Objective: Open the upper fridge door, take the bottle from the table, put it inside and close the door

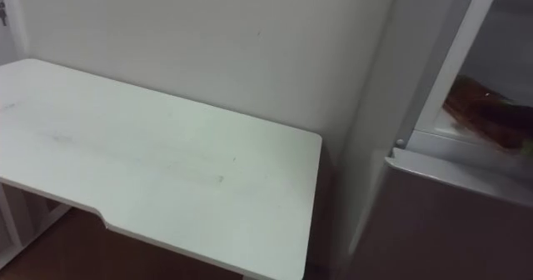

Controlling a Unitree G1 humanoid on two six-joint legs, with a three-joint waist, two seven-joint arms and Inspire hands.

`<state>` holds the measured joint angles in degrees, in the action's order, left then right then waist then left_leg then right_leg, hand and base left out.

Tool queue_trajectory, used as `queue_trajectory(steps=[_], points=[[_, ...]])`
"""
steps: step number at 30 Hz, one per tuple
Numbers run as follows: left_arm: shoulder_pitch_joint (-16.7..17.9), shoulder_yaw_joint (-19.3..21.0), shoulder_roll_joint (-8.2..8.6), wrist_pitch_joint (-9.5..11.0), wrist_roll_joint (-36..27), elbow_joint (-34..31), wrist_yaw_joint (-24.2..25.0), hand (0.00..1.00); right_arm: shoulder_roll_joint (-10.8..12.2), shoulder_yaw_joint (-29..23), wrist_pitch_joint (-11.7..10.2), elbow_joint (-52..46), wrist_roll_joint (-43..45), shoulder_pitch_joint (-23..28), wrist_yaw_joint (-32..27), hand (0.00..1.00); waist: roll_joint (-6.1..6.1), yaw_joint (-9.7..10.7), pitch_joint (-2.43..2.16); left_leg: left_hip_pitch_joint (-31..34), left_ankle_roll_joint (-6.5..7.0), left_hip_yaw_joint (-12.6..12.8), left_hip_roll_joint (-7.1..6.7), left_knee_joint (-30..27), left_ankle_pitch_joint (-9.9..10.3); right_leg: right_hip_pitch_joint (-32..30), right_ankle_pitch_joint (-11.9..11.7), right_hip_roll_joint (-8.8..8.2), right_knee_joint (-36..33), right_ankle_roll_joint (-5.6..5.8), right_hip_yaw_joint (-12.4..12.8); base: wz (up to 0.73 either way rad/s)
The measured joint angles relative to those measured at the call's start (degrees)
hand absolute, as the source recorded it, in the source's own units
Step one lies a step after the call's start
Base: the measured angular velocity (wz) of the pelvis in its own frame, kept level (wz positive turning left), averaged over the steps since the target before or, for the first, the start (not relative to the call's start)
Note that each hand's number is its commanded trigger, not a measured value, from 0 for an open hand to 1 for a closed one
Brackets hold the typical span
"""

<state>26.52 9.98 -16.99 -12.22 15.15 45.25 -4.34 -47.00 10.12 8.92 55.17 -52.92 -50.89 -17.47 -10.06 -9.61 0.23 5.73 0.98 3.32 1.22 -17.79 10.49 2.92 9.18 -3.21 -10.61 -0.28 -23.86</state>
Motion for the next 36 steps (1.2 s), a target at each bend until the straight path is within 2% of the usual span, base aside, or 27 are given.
queue_trajectory(steps=[4, 12, 13, 18, 21, 23, 25, 26, 30, 32, 36], points=[[-0.17, -0.05, -0.30, 0.00, -0.11, -0.07, 0.14, 0.00, 0.00, 0.02, 1.19, 1.04, 0.65, 0.02, 2.86, 0.00, -0.72, -0.05, -0.25, 0.55, -0.23, -0.34, 0.20, -1.09, 0.52, -0.01, 0.01, 0.38, 0.09, -0.08, -0.10, 0.00], [-0.46, -0.05, -0.42, 0.06, -0.88, -0.04, 0.52, 0.00, 0.00, -0.03, 1.21, 0.55, 1.07, 0.26, 4.51, 0.00, -0.64, -0.07, -0.33, 0.30, -0.16, -0.14, 0.21, -1.09, 0.65, 0.07, -0.01, 0.31, -0.09, -0.09, 0.11, 0.00], [-0.48, -0.07, -0.41, 0.12, -0.91, -0.06, 0.87, 0.00, 0.01, -0.03, 1.21, 0.09, 1.91, 0.29, 4.45, 0.00, -0.52, 0.08, -0.32, 0.20, -0.17, -0.10, 0.21, -1.07, 0.65, 0.24, -0.01, 0.33, -0.06, -0.09, 0.15, 0.00], [-0.38, 0.30, 0.12, 0.91, -1.06, -0.26, 1.11, 0.00, 0.00, -0.30, 1.18, -6.27, 4.25, 0.39, 3.05, 0.00, 0.48, 1.40, -0.95, 0.07, -0.15, -0.09, 0.12, -0.82, 0.62, 0.26, 0.02, 0.25, 0.05, -0.05, 0.33, 0.00], [-0.44, 1.04, 0.23, 1.98, -1.12, -0.28, 0.65, 0.00, -0.01, -0.56, 0.27, -13.63, 4.64, 1.99, 2.60, 0.00, 1.36, 2.05, -0.61, -0.85, -0.23, 0.24, 0.12, 0.01, 0.52, 1.00, 0.03, 0.25, 0.29, -0.04, 0.49, -0.05], [-0.43, 1.09, 0.45, 3.01, -1.01, -0.21, -0.25, 0.00, -0.01, -1.27, -0.17, -17.04, 6.03, 4.22, 2.46, 0.00, 1.58, 2.04, -0.76, -1.71, -0.30, 0.61, 0.09, 0.92, 0.35, 1.59, 0.03, 0.30, 0.86, -0.03, 0.96, -0.06], [-0.42, 1.09, 0.79, 3.60, -0.95, -0.04, -0.42, 0.00, 0.00, -2.76, -0.23, -19.09, 6.07, 5.83, 2.45, 0.00, 1.72, 2.14, -0.71, -2.51, -0.38, 0.81, 0.04, 1.56, 0.29, 1.99, 0.07, 0.29, 0.97, 0.03, 1.16, -0.06], [-0.42, 1.09, 0.89, 4.01, -0.95, 0.48, -0.44, 0.00, 0.00, -3.88, -0.42, -20.52, 6.07, 7.04, 2.00, 0.00, 1.81, 2.11, -0.90, -2.78, -0.41, 0.90, -0.01, 2.04, 0.22, 2.01, 0.13, 0.26, 0.98, 0.09, 1.30, -0.05], [-0.31, 1.14, 1.28, 4.32, -0.94, 1.51, -0.54, 0.00, 0.00, -6.61, -1.43, -24.47, 6.17, 9.02, 0.61, 0.00, 2.06, 2.17, -0.89, -3.43, -0.48, 1.28, -0.07, 3.00, 0.05, 2.04, 0.17, 0.23, 0.97, 0.17, 1.79, -0.06], [-0.32, 1.61, 2.02, 5.08, -0.78, 2.42, -0.53, 0.00, 0.00, -8.19, -2.62, -28.15, 6.18, 9.66, -0.23, 0.00, 2.50, 2.51, -0.65, -3.49, -0.48, 1.31, -0.07, 3.13, 0.05, 2.02, 0.20, 0.21, 0.96, 0.21, 1.88, 0.00], [-0.94, 1.60, 2.64, 5.21, -0.77, 4.40, -0.55, 0.00, 0.02, -9.07, -4.75, -34.83, 6.27, 11.47, -0.94, 0.00, 3.20, 3.10, -0.38, -4.22, -0.53, 1.40, -0.08, 3.67, 0.02, 2.42, 0.19, 0.24, 0.99, 0.21, 2.08, -0.02]])
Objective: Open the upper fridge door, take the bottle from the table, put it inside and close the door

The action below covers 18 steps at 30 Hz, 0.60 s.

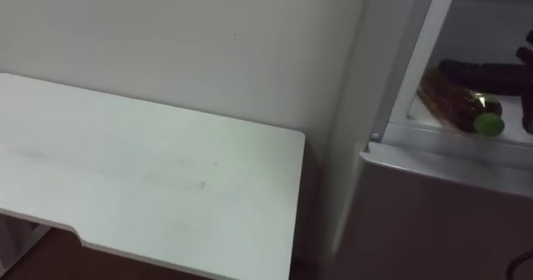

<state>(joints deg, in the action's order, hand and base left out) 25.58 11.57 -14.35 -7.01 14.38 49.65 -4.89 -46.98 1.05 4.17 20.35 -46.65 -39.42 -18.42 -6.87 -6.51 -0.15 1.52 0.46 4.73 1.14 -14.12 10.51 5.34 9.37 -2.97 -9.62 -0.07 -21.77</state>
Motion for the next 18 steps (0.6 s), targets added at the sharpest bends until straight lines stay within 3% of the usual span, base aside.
queue_trajectory(steps=[6, 12, 14, 18], points=[[-1.11, -0.03, 1.28, 0.09, -0.18, 1.06, -1.14, 0.00, 0.55, -0.04, -1.70, -9.56, 3.98, 4.92, -0.54, 0.00, 0.93, -0.01, 0.17, -1.20, 0.01, 0.34, 0.17, 0.67, -0.13, 0.70, 0.07, -0.13, 0.01, 0.11, 0.80, -0.03], [-1.32, -0.03, 2.14, 0.44, -0.39, 1.05, -1.19, 0.00, 3.46, -1.50, -1.76, -14.06, 4.49, 7.88, -1.64, 0.00, 0.84, 0.73, 0.07, -2.14, 0.05, 1.11, 0.23, 0.96, -0.16, 1.10, 0.06, -0.14, 0.01, 0.10, 1.29, -0.07], [-1.43, -0.14, 2.07, 1.39, -0.39, 1.31, -1.34, 0.00, 6.11, -3.90, -3.50, -19.94, 4.68, 12.19, -2.63, 0.00, 0.65, 1.13, -0.01, -2.38, 0.05, 1.27, 0.22, 1.06, -0.16, 1.35, 0.13, -0.32, 0.14, 0.17, 1.24, -0.02], [-2.72, -1.69, 2.15, 2.40, -0.39, 3.49, -2.32, 0.00, 11.75, -4.20, -5.90, -26.13, 6.86, 16.96, -2.71, 0.00, 1.11, 1.36, 0.31, -3.54, 0.12, 2.44, 0.22, 1.39, -0.07, 1.42, 0.26, -0.25, 0.18, 0.25, 3.04, -0.14]])
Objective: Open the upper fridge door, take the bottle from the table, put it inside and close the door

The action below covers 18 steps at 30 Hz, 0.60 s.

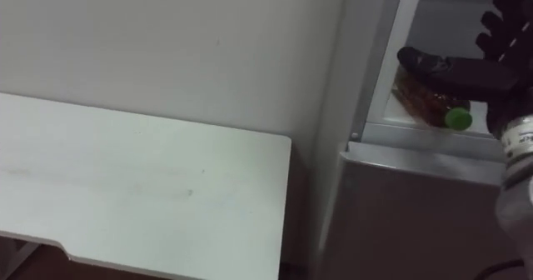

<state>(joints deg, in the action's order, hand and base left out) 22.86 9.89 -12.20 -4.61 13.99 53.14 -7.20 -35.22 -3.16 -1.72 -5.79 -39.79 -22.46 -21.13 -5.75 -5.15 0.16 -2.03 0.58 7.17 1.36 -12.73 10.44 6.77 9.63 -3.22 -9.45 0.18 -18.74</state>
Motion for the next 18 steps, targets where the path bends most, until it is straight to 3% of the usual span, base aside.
queue_trajectory(steps=[4, 8, 13, 18], points=[[-1.46, -1.42, 0.31, 0.27, 0.28, 0.02, 0.05, 0.00, 3.66, -0.64, -0.76, -2.13, -2.52, 1.85, 0.70, 0.00, 0.69, 0.06, -0.20, -0.12, 0.19, 0.27, 0.05, -0.17, 0.17, -0.45, 0.05, -0.09, 0.11, 0.06, 0.87, -0.10], [-2.45, -3.52, 0.89, 0.63, 0.24, 0.41, 0.01, 0.00, 7.32, -0.57, -3.47, -6.17, -5.67, 4.82, 3.59, 0.00, 3.21, 0.36, -0.30, -0.19, 0.44, 0.68, -0.12, 0.11, 0.35, -0.46, -0.14, -0.17, -0.19, 0.34, 1.34, -0.04], [-2.80, -4.41, 1.13, 2.00, 0.06, 0.50, -0.01, 0.00, 10.69, -0.37, -4.21, -10.59, -5.43, 10.21, 7.19, 0.00, 4.91, 0.51, -0.56, -0.53, 0.43, 1.55, 0.05, 0.66, 0.36, -1.08, -0.12, -0.20, -0.26, 0.38, 2.02, -0.08], [-4.24, -4.40, 2.01, 3.83, 0.33, 4.43, -0.08, 0.00, 14.26, -0.43, -4.92, -11.47, -7.58, 15.66, 11.30, 0.00, 5.30, 0.79, -0.56, -0.77, 0.31, 2.39, 0.11, 1.09, 0.32, -1.73, -0.09, -0.16, -0.39, 0.34, 2.87, -0.11]])
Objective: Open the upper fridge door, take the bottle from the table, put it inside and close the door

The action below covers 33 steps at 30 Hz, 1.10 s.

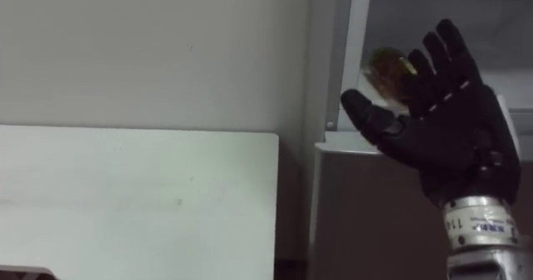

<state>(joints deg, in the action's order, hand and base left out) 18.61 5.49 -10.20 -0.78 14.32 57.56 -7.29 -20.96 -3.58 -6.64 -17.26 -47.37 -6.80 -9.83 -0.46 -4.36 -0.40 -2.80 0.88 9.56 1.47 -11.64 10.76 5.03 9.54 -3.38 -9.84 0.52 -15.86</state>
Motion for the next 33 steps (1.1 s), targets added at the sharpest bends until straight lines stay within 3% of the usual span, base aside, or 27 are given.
queue_trajectory(steps=[5, 13, 15, 17, 19, 23, 33], points=[[-1.40, 0.00, 0.70, 0.46, -0.02, 2.12, 0.51, 0.00, 3.03, -0.04, -0.09, -0.02, -6.77, 2.51, 5.88, 0.00, -0.72, 0.05, 0.14, -0.01, -0.07, 1.41, 0.32, -0.12, 0.43, -0.41, -0.05, 0.56, 0.07, -0.05, 1.61, -0.14], [-1.39, -0.06, 0.79, 1.12, 0.24, 2.27, 0.44, 0.00, 4.77, 0.07, -0.20, -0.28, -22.08, 4.51, 16.48, 0.00, -0.48, -0.44, 0.07, -0.51, -0.20, 2.77, 0.81, -0.28, 1.20, -0.34, -0.11, 0.77, 0.19, -0.07, 1.80, -0.09], [-1.46, -0.12, 0.79, 1.13, 0.43, 2.50, 0.37, 0.00, 6.27, 0.11, -0.21, -0.28, -23.30, 6.33, 18.80, 0.00, -0.15, -0.45, -0.03, -0.63, -0.26, 2.81, 0.84, -0.27, 1.26, -0.29, -0.11, 0.86, 0.14, -0.07, 2.19, -0.02], [-1.65, -0.84, 0.88, 1.09, 0.36, 4.26, 0.05, 0.00, 7.87, 0.72, -0.22, -0.27, -25.68, 9.79, 21.09, 0.00, 0.99, -0.77, -0.28, -0.92, -0.28, 3.03, 0.87, -0.18, 1.49, -0.29, -0.12, 0.96, -0.04, -0.07, 2.77, -0.09], [-1.66, -2.45, 0.97, 0.98, 0.25, 4.44, 0.01, 0.00, 7.98, 2.15, -0.26, -0.20, -27.57, 11.71, 22.00, 0.00, 1.83, -0.50, -0.39, -0.90, -0.23, 3.33, 0.86, -0.08, 1.59, -0.34, -0.12, 0.95, -0.12, -0.06, 2.95, -0.11], [-2.77, -2.52, 1.58, 0.98, 0.12, 5.56, 0.13, 0.00, 8.85, 2.78, -0.21, 1.86, -30.04, 14.43, 25.11, 0.00, 3.04, -0.24, -0.20, -1.03, -0.22, 3.71, 0.92, 0.03, 1.61, -0.43, -0.11, 0.93, -0.43, -0.05, 3.24, -0.04], [-4.71, -2.44, 1.80, 0.88, -0.06, 6.59, -0.10, 0.00, 10.20, 2.76, 1.55, 16.96, -33.35, 19.05, 33.29, 0.00, 1.49, 1.18, -0.42, -0.76, -0.18, 3.98, 0.85, -0.59, 1.54, -1.29, 0.30, 0.77, -0.86, -0.10, 3.51, 0.00]])
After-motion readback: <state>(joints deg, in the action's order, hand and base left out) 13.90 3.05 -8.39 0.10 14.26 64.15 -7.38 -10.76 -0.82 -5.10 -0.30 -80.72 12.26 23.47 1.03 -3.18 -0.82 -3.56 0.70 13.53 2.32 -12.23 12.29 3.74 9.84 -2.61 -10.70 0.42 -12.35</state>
